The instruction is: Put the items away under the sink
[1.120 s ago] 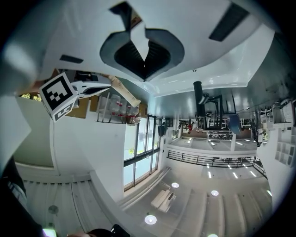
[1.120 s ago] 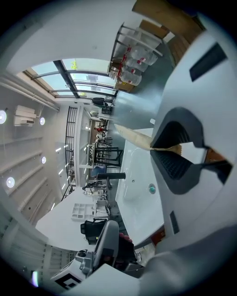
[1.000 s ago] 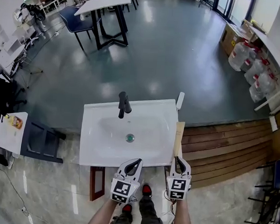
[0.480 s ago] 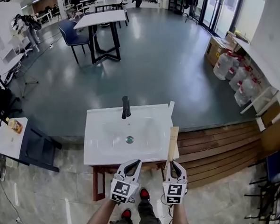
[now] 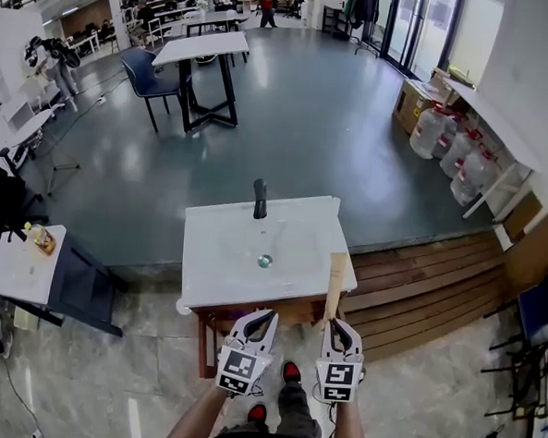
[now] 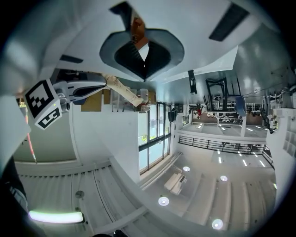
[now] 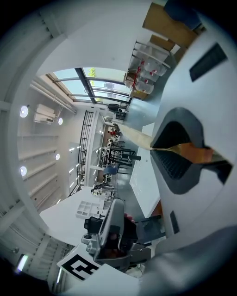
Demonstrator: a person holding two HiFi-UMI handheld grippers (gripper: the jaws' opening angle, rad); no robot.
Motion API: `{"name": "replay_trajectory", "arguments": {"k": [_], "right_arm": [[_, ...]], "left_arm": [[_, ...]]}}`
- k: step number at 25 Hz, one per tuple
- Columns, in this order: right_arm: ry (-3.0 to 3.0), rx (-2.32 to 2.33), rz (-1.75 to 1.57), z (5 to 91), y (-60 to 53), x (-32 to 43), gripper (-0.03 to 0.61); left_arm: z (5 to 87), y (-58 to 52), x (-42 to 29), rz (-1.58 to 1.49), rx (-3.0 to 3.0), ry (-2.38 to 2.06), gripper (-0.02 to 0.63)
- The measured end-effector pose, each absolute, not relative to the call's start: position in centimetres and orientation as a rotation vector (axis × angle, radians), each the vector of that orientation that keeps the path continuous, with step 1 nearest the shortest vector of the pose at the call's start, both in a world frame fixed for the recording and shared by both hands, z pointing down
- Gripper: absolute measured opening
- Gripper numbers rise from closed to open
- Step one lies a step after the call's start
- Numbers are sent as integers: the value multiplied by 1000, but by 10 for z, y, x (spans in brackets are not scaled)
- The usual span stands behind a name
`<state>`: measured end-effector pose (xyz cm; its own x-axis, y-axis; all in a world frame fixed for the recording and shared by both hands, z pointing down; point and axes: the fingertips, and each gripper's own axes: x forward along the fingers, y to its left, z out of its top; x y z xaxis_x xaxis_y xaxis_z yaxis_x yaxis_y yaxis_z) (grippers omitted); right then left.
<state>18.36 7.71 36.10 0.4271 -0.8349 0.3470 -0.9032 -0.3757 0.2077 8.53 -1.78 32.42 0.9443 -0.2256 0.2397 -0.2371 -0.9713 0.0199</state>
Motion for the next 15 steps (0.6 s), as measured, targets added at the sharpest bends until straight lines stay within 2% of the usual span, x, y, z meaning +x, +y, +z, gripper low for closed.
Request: {"name": "replay_trajectory", "arguments": {"k": [8,15], "right_arm": [[-1493,2338,261,362,103,126,40],[-1506,2312,294,375,117,105,40]], "left_arm": [[319,3,36,360,3064,-358,6],[332,11,18,379,3036,-382,6]]}}
